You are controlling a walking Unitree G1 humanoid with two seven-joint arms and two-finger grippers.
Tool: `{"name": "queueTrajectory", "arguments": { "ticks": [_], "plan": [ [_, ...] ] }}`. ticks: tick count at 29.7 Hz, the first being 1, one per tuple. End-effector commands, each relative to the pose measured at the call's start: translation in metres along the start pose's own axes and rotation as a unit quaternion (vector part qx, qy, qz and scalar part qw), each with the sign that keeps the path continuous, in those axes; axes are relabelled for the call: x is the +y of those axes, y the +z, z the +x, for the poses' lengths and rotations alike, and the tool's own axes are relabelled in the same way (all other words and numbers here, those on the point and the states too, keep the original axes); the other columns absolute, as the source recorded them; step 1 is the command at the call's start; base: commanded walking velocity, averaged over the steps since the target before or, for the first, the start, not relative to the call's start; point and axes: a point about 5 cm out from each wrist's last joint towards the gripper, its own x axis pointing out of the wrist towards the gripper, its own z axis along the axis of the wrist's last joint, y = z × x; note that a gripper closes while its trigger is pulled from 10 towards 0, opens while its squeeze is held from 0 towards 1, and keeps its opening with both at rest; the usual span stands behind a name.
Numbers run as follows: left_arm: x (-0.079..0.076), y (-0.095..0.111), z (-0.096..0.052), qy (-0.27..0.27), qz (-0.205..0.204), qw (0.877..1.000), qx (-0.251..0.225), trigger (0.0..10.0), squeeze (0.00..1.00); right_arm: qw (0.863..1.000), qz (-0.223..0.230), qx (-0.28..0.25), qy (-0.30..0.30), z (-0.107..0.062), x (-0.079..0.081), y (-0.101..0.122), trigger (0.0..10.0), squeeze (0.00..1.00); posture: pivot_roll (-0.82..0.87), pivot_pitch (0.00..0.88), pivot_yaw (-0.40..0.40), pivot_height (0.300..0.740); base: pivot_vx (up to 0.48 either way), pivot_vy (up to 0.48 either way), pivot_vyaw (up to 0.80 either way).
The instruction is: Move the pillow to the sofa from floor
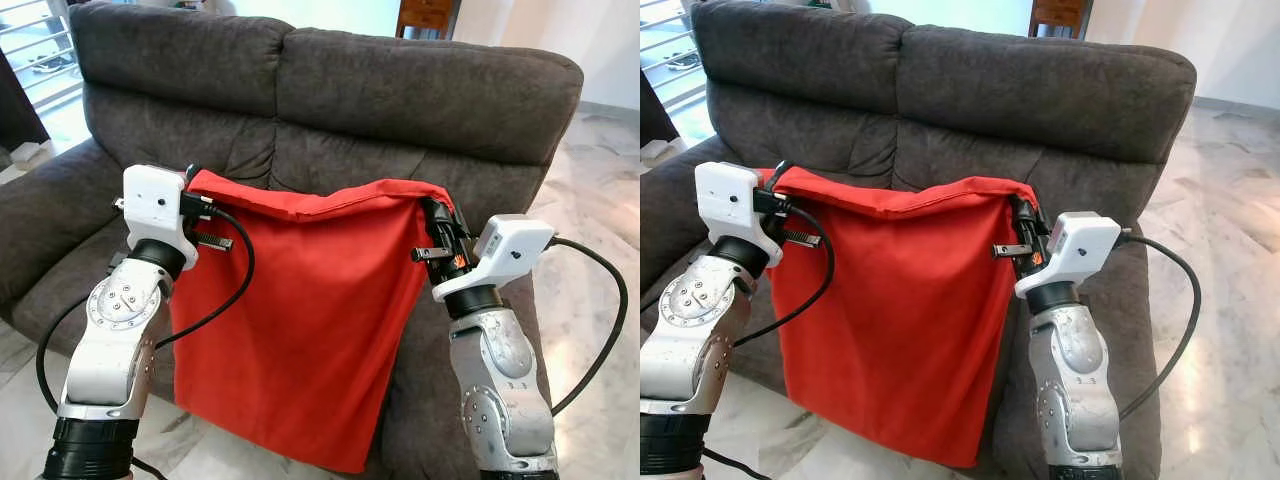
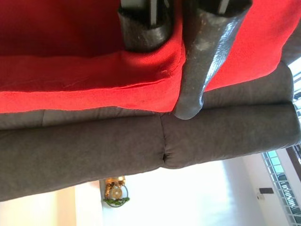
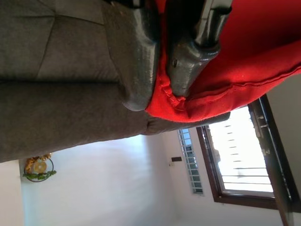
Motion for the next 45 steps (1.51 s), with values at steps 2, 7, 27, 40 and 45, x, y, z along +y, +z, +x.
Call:
{"name": "queueTrajectory", "arguments": {
  "ticks": [2, 7, 27, 40, 45],
  "plan": [
    [-0.002, 0.024, 0.001, -0.001, 0.009, 0.998, -0.055, 10.0, 0.0, 1.0, -0.006, -0.02, 0.004, 0.002, 0.002, 0.006, 10.0, 0.0, 0.04, 0.118, 0.018, 0.74, 0.292, 0.0, 0.0],
    [0.0, 0.025, 0.002, -0.002, 0.01, 0.998, -0.056, 10.0, 0.0, 1.0, -0.006, -0.025, 0.001, 0.003, 0.002, 0.009, 10.0, 0.0, 0.04, 0.118, 0.018, 0.74, 0.31, 0.0, 0.0],
    [-0.012, 0.015, 0.0, -0.052, -0.015, 0.998, -0.018, 10.0, 0.0, 0.999, -0.002, -0.035, -0.036, 0.005, -0.011, 0.012, 10.0, 0.0, 0.04, 0.12, 0.016, 0.74, 0.328, 0.0, 0.0],
    [-0.022, -0.006, -0.01, -0.128, -0.015, 0.99, 0.051, 10.0, 0.0, 0.999, -0.002, -0.018, -0.05, 0.002, -0.014, 0.003, 10.0, 0.0, 0.05, 0.123, 0.016, 0.74, 0.0, 0.0, 0.0],
    [-0.009, 0.001, -0.005, -0.089, -0.014, 0.995, 0.035, 10.0, 0.0, 0.998, -0.003, -0.012, -0.053, 0.001, -0.015, 0.001, 10.0, 0.0, 0.05, 0.124, 0.017, 0.74, 0.0, 0.0, 0.0]
  ]
}}
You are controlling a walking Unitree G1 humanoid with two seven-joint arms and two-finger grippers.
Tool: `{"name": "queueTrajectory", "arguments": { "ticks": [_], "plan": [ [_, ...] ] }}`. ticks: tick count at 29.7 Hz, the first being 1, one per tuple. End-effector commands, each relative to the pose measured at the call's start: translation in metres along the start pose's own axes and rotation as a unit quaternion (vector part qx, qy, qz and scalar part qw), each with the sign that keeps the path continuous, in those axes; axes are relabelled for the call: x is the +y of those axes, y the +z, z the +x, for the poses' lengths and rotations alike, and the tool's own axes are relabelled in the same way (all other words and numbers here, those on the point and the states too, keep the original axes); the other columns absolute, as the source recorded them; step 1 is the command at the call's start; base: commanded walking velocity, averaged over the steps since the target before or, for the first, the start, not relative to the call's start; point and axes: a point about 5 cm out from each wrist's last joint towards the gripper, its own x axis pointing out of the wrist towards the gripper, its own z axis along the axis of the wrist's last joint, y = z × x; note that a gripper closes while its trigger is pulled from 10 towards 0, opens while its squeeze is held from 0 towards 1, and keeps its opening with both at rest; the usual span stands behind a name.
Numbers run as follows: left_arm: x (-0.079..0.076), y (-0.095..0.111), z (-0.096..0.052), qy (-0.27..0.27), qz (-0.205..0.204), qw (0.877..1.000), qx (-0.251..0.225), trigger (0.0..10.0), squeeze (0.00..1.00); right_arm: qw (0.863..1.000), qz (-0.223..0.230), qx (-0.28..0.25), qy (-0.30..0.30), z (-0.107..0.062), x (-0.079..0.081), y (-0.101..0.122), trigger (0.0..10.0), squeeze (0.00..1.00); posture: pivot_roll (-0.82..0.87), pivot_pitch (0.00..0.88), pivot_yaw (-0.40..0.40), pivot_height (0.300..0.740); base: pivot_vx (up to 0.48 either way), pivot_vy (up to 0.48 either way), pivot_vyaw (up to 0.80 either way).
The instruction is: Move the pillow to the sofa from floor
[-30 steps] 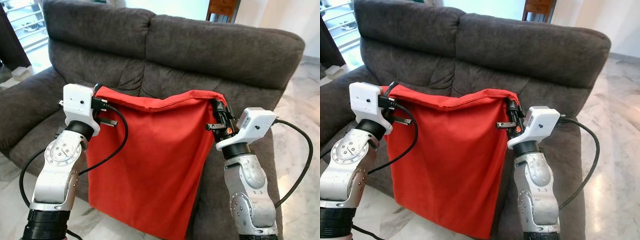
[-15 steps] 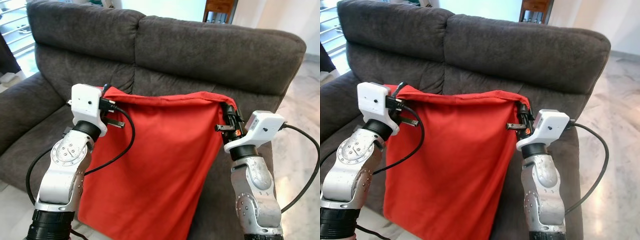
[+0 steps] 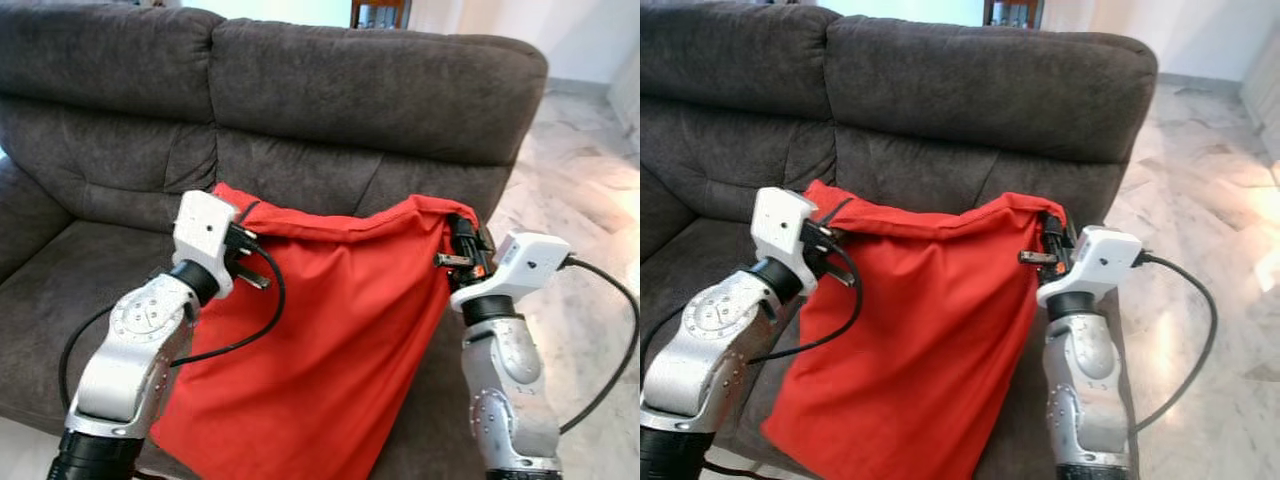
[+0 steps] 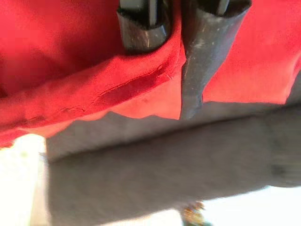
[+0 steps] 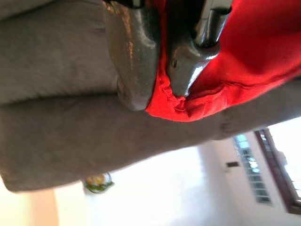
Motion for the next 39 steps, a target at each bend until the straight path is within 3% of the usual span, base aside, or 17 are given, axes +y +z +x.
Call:
{"name": "queueTrajectory", "arguments": {
  "ticks": [1, 8, 15, 25, 31, 33, 34, 39],
  "plan": [
    [0.012, 0.01, 0.001, 0.028, 0.016, 0.999, -0.016, 10.0, 0.0, 0.999, -0.007, -0.039, 0.009, 0.005, 0.004, 0.016, 10.0, 0.0, 0.05, 0.124, 0.017, 0.74, 0.0, 0.0, 0.0],
    [0.032, 0.016, -0.003, 0.081, 0.042, 0.995, -0.026, 10.0, 0.0, 0.998, -0.002, -0.037, 0.059, 0.007, 0.022, 0.014, 10.0, 0.0, 0.05, 0.124, 0.015, 0.74, 0.0, 0.0, 0.0],
    [0.044, 0.015, -0.007, 0.117, 0.062, 0.991, -0.02, 10.0, 0.0, 0.996, -0.009, -0.038, 0.078, 0.013, 0.028, 0.014, 10.0, 0.0, 0.05, 0.126, 0.016, 0.74, 0.0, 0.0, 0.0],
    [0.06, 0.012, 0.007, 0.116, 0.085, 0.99, -0.005, 10.0, 0.0, 0.997, -0.021, -0.043, 0.058, 0.048, 0.027, 0.018, 10.0, 0.0, 0.06, 0.123, 0.014, 0.74, 0.0, 0.0, 0.0],
    [0.078, 0.02, 0.026, 0.135, 0.113, 0.984, -0.017, 10.0, 0.0, 0.998, -0.026, -0.054, 0.015, 0.075, 0.015, 0.029, 10.0, 0.0, 0.07, 0.118, 0.008, 0.74, 0.0, 0.0, 0.0],
    [0.086, 0.024, 0.037, 0.14, 0.129, 0.982, -0.019, 10.0, 0.0, 0.997, -0.043, -0.055, -0.018, 0.084, 0.0, 0.035, 10.0, 0.0, 0.07, 0.12, 0.001, 0.74, 0.0, 0.0, 0.0],
    [0.086, 0.024, 0.037, 0.14, 0.129, 0.982, -0.019, 10.0, 0.0, 0.997, -0.043, -0.055, -0.018, 0.084, 0.0, 0.035, 10.0, 0.0, 0.07, 0.12, 0.001, 0.74, 0.0, 0.0, 0.0],
    [0.089, 0.039, 0.057, 0.122, 0.147, 0.981, -0.033, 10.0, 0.0, 0.991, -0.065, -0.081, -0.081, 0.094, -0.032, 0.057, 10.0, 0.0, 0.07, 0.126, -0.001, 0.74, 0.0, 0.0, 0.0]
  ]
}}
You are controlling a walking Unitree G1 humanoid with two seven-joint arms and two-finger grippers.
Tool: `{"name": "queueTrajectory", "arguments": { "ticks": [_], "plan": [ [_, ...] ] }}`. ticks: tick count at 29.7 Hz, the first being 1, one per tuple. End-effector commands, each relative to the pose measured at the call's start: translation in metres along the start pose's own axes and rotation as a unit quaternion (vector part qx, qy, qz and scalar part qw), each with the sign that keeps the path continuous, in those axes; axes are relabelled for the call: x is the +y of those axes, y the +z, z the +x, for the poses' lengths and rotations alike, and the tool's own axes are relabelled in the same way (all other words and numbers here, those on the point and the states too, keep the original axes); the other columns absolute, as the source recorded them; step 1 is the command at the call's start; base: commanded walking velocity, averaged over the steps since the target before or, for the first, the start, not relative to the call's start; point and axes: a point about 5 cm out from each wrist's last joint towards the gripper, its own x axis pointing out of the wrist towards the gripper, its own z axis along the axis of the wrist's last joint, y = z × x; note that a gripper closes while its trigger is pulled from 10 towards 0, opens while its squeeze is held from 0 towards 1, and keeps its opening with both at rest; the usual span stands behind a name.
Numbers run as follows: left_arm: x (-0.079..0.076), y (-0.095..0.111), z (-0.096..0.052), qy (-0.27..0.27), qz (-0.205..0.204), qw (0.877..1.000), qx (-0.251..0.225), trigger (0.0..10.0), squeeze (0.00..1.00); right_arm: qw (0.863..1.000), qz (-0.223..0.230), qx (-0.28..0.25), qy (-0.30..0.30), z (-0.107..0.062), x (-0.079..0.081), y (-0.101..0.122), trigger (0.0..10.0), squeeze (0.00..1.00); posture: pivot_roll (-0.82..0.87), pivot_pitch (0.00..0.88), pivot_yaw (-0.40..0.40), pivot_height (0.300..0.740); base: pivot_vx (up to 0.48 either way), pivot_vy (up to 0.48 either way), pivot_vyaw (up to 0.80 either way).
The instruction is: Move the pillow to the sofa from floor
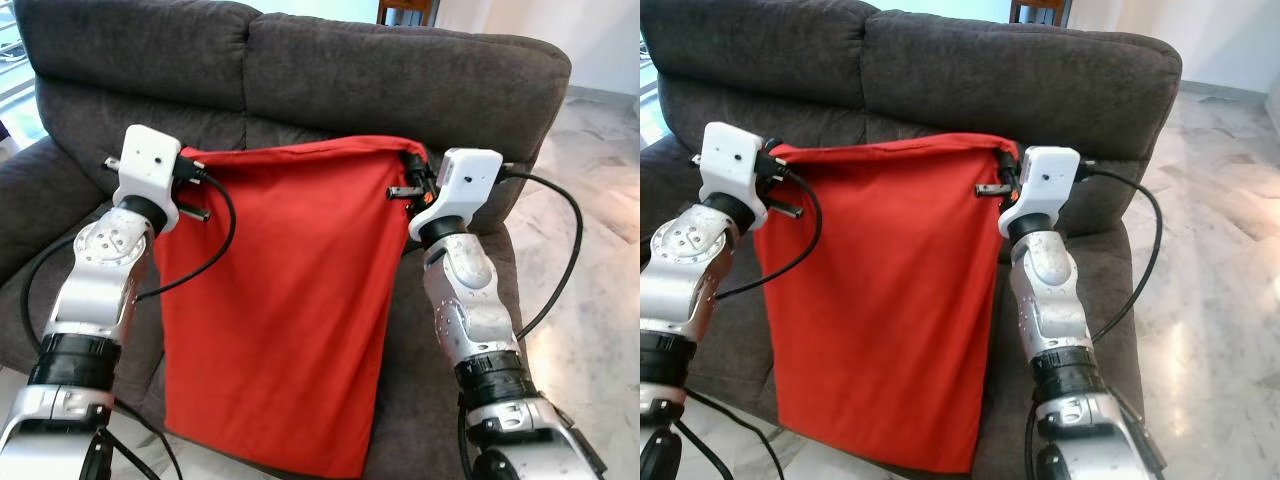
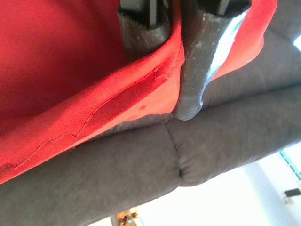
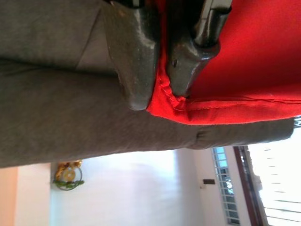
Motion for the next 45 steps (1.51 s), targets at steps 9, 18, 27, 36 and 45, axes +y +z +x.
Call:
{"name": "queueTrajectory", "arguments": {
  "ticks": [9, 18, 27, 36, 45],
  "plan": [
    [0.013, -0.005, -0.004, 0.005, 0.02, 1.0, -0.007, 10.0, 0.0, 0.989, -0.01, -0.011, -0.149, -0.014, -0.063, -0.002, 10.0, 0.0, 0.06, 0.141, 0.0, 0.74, 0.0, 0.0, 0.0],
    [-0.018, -0.039, -0.037, -0.045, -0.003, 0.998, 0.038, 10.0, 0.0, 0.985, -0.034, 0.074, -0.153, -0.064, -0.067, -0.056, 10.0, 0.0, 0.06, 0.155, 0.003, 0.74, 0.0, 0.0, 0.0],
    [-0.042, -0.057, -0.066, -0.055, -0.041, 0.995, 0.072, 10.0, 0.0, 0.978, -0.035, 0.118, -0.168, -0.102, -0.069, -0.08, 10.0, 0.0, 0.05, 0.154, 0.014, 0.74, 0.0, 0.0, 0.0],
    [-0.059, -0.065, -0.084, -0.055, -0.076, 0.99, 0.101, 10.0, 0.0, 0.978, -0.019, 0.143, -0.148, -0.116, -0.056, -0.093, 10.0, 0.0, 0.05, 0.153, 0.021, 0.74, 0.0, 0.0, 0.0],
    [-0.053, -0.063, -0.082, -0.038, -0.075, 0.991, 0.103, 10.0, 1.0, 0.979, -0.004, 0.144, -0.146, -0.118, -0.051, -0.094, 10.0, 0.83, 0.04, 0.151, 0.024, 0.74, 0.0, 0.0, 0.0]
  ]
}}
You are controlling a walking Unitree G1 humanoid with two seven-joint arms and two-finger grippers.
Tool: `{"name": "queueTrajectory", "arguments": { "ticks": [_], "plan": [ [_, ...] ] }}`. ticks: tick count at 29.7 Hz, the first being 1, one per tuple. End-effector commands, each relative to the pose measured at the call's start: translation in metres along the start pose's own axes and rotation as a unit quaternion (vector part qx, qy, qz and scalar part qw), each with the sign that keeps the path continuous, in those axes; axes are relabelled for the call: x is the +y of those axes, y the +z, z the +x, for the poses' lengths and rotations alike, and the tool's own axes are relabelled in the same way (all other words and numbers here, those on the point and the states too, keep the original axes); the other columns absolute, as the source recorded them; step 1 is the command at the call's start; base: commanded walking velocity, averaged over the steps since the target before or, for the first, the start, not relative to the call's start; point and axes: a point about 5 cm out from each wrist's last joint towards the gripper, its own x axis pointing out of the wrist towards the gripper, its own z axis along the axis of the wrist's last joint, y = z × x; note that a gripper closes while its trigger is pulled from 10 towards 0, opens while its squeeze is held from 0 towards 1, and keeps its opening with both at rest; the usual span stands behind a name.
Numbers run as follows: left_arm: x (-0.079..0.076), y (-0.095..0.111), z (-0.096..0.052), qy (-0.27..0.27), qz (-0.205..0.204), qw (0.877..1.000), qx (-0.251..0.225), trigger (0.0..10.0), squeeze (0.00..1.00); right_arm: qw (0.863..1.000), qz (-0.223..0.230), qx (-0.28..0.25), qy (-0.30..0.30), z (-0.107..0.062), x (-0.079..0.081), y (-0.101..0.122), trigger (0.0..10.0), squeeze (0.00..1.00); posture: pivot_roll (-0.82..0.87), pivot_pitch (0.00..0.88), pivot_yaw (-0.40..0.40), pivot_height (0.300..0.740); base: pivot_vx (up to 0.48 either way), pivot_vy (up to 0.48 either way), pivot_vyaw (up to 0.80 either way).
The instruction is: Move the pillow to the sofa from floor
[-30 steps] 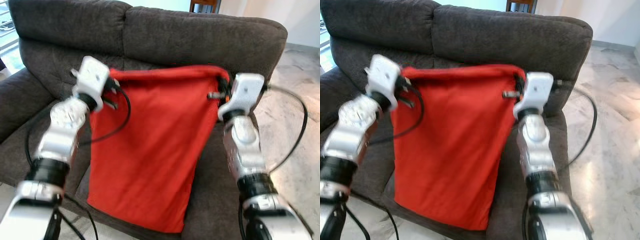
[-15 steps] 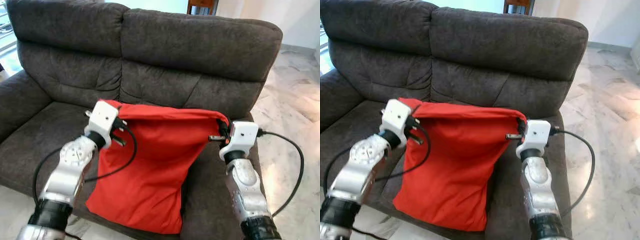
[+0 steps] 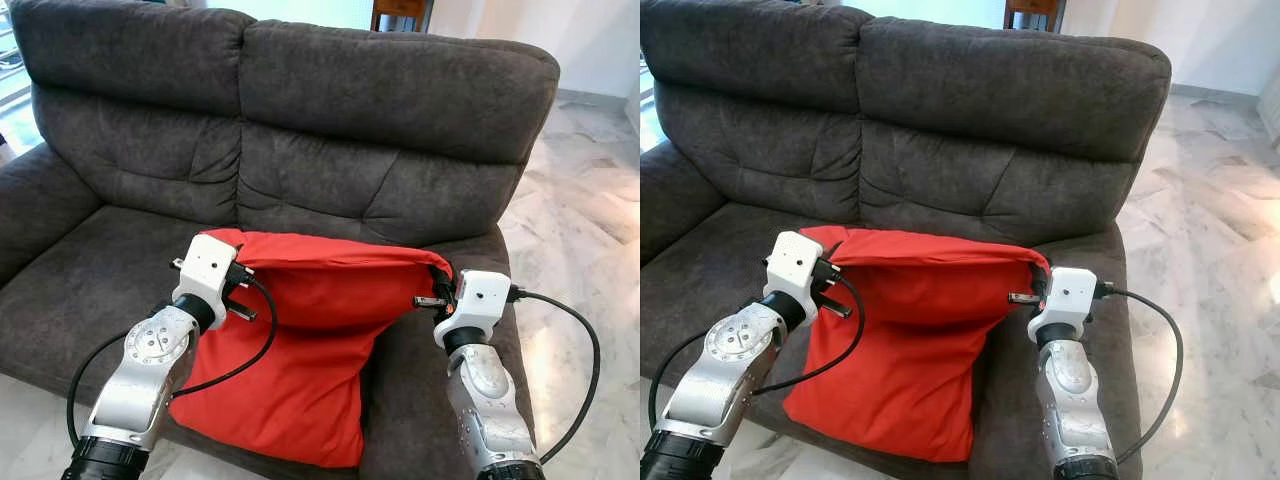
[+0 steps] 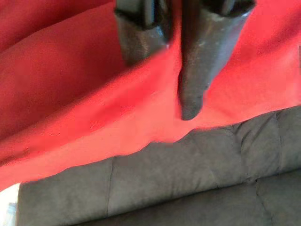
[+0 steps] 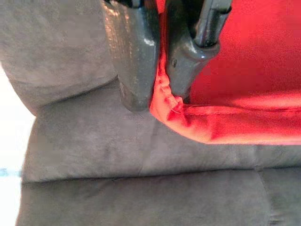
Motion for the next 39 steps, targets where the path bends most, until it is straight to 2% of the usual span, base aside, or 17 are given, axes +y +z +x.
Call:
{"name": "queueTrajectory", "arguments": {
  "ticks": [1, 10, 12, 13, 14, 15, 16, 18, 20, 21, 22, 23, 25, 29, 32, 36, 39],
  "plan": [
    [0.02, 0.001, -0.007, 0.048, 0.008, 0.999, 0.006, 10.0, 1.0, 0.999, 0.013, 0.003, -0.042, -0.005, -0.017, -0.001, 10.0, 1.0, 0.04, 0.151, 0.024, 0.74, 0.0, 0.0, 0.0],
    [0.016, 0.001, -0.007, 0.045, 0.014, 0.999, 0.008, 10.0, 1.0, 0.999, 0.016, 0.009, -0.05, -0.011, -0.017, -0.004, 10.0, 1.0, 0.04, 0.152, 0.023, 0.74, 0.0, 0.0, 0.0],
    [0.019, -0.006, -0.01, 0.055, 0.012, 0.998, 0.022, 10.0, 1.0, 0.997, 0.014, 0.019, -0.069, -0.014, -0.025, -0.01, 10.0, 0.48, 0.04, 0.15, 0.022, 0.74, 0.0, 0.0, 0.0],
    [0.02, -0.012, -0.011, 0.059, 0.01, 0.998, 0.031, 10.0, 1.0, 0.997, 0.019, 0.024, -0.077, -0.015, -0.028, -0.012, 10.0, 0.0, 0.04, 0.15, 0.022, 0.74, 0.0, 0.0, 0.0],
    [0.021, -0.023, -0.015, 0.064, 0.013, 0.997, 0.049, 10.0, 0.22, 0.995, 0.023, 0.031, -0.087, -0.017, -0.034, -0.017, 10.0, 0.0, 0.05, 0.146, 0.022, 0.74, 0.0, 0.0, 0.0],
    [0.022, -0.03, -0.017, 0.068, 0.015, 0.996, 0.061, 10.0, 0.22, 0.995, 0.025, 0.037, -0.094, -0.019, -0.038, -0.02, 10.0, 0.0, 0.05, 0.145, 0.023, 0.74, 0.0, 0.0, 0.0],
    [0.023, -0.043, -0.022, 0.072, 0.015, 0.994, 0.084, 10.0, 0.0, 0.993, 0.027, 0.045, -0.109, -0.023, -0.046, -0.025, 10.0, 0.0, 0.04, 0.144, 0.023, 0.74, 0.0, 0.0, 0.0],
    [0.023, -0.075, -0.038, 0.084, 0.005, 0.987, 0.139, 10.0, 0.0, 0.985, 0.023, 0.079, -0.151, -0.039, -0.074, -0.044, 10.0, 0.0, 0.05, 0.142, 0.022, 0.74, 0.0, 0.0, 0.0],
    [0.022, -0.087, -0.045, 0.085, 0.005, 0.983, 0.162, 10.0, 0.0, 0.981, 0.013, 0.096, -0.17, -0.047, -0.086, -0.052, 10.0, 0.0, 0.05, 0.14, 0.024, 0.74, 0.0, 0.0, 0.0],
    [0.02, -0.11, -0.062, 0.086, 0.011, 0.975, 0.203, 10.0, 0.0, 0.968, -0.008, 0.14, -0.209, -0.068, -0.113, -0.07, 10.0, 0.0, 0.04, 0.137, 0.026, 0.74, 0.0, 0.0, 0.0],
    [0.02, -0.11, -0.062, 0.086, 0.011, 0.975, 0.203, 10.0, 0.0, 0.968, -0.008, 0.14, -0.209, -0.068, -0.113, -0.07, 10.0, 0.0, 0.04, 0.137, 0.026, 0.74, 0.0, 0.0, 0.0],
    [0.018, -0.13, -0.079, 0.094, 0.007, 0.966, 0.24, 10.0, 0.0, 0.952, -0.024, 0.185, -0.242, -0.092, -0.137, -0.086, 10.0, 0.0, 0.04, 0.135, 0.03, 0.74, 0.0, 0.0, 0.0],
    [0.017, -0.138, -0.086, 0.099, 0.004, 0.961, 0.256, 10.0, 0.0, 0.945, -0.026, 0.203, -0.253, -0.103, -0.145, -0.092, 10.0, 0.0, 0.04, 0.134, 0.03, 0.74, 0.0, 0.0, 0.0],
    [0.002, -0.177, -0.127, 0.096, 0.001, 0.937, 0.336, 10.0, 0.0, 0.887, -0.05, 0.314, -0.335, -0.18, -0.182, -0.125, 10.0, 0.0, 0.03, 0.103, 0.032, 0.74, 0.0, 0.0, 0.0],
    [-0.002, -0.182, -0.132, 0.092, -0.003, 0.934, 0.344, 10.0, 0.0, 0.877, -0.048, 0.329, -0.347, -0.194, -0.185, -0.13, 10.0, 0.0, 0.02, 0.09, 0.034, 0.74, 0.0, 0.0, 0.0],
    [-0.02, -0.201, -0.146, 0.067, -0.005, 0.921, 0.384, 10.0, 0.0, 0.831, -0.039, 0.398, -0.388, -0.245, -0.187, -0.149, 10.0, 0.0, 0.02, 0.058, 0.048, 0.74, 0.0, 0.0, 0.0],
    [-0.027, -0.21, -0.151, 0.057, -0.001, 0.913, 0.405, 10.0, 0.0, 0.822, -0.019, 0.413, -0.391, -0.254, -0.178, -0.157, 10.0, 0.0, 0.01, 0.029, 0.059, 0.74, 0.0, 0.0, 0.0]
  ]
}}
